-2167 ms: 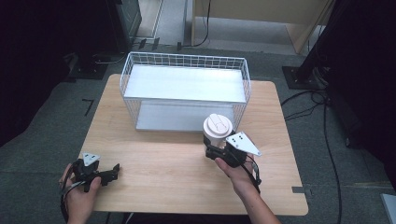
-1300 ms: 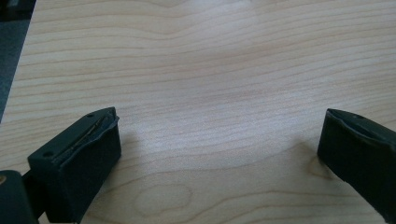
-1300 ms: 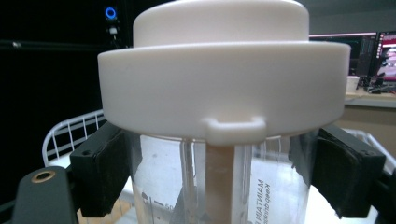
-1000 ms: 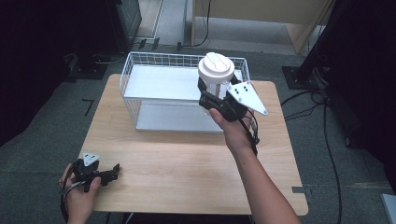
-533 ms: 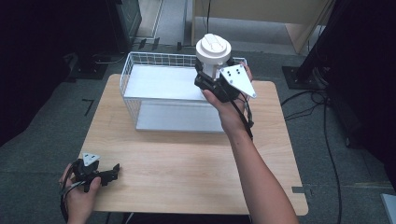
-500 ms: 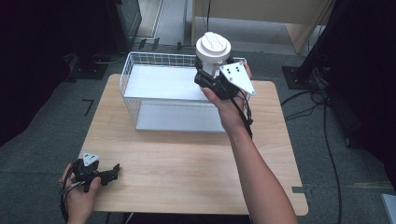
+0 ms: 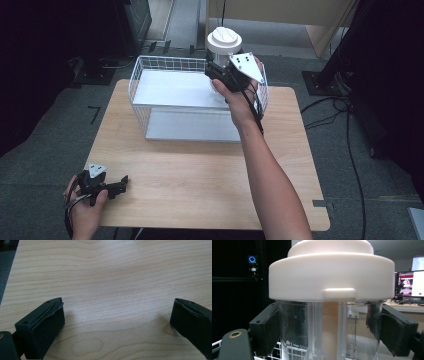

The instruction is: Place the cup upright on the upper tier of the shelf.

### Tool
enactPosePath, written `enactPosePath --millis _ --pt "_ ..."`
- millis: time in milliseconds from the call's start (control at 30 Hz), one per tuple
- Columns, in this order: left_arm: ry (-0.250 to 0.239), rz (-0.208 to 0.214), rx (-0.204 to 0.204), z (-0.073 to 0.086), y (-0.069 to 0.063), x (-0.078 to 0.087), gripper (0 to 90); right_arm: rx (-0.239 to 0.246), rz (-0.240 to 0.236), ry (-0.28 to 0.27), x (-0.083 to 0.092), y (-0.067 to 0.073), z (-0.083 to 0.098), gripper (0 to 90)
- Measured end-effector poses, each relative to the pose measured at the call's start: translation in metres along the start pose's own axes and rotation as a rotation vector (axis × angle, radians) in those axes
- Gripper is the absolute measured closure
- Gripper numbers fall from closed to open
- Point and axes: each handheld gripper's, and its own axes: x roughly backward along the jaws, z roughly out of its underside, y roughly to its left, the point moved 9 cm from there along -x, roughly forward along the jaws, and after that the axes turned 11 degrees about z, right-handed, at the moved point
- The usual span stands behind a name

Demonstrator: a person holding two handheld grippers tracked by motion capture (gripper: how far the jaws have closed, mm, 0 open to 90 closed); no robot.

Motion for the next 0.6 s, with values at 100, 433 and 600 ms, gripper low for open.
enactPosePath --millis 100,433,600 --pt "0.000 0.000 0.000 0.000 0.000 0.000 0.0 0.003 0.013 0.008 -0.011 0.001 0.005 15.4" --pt "-0.001 0.002 0.002 0.000 0.000 0.000 0.0 -0.010 0.028 0.016 -0.019 -0.002 0.016 15.5" --pt "0.003 -0.001 -0.002 0.000 0.000 0.000 0.0 0.006 0.019 0.016 -0.017 -0.002 0.019 15.5"
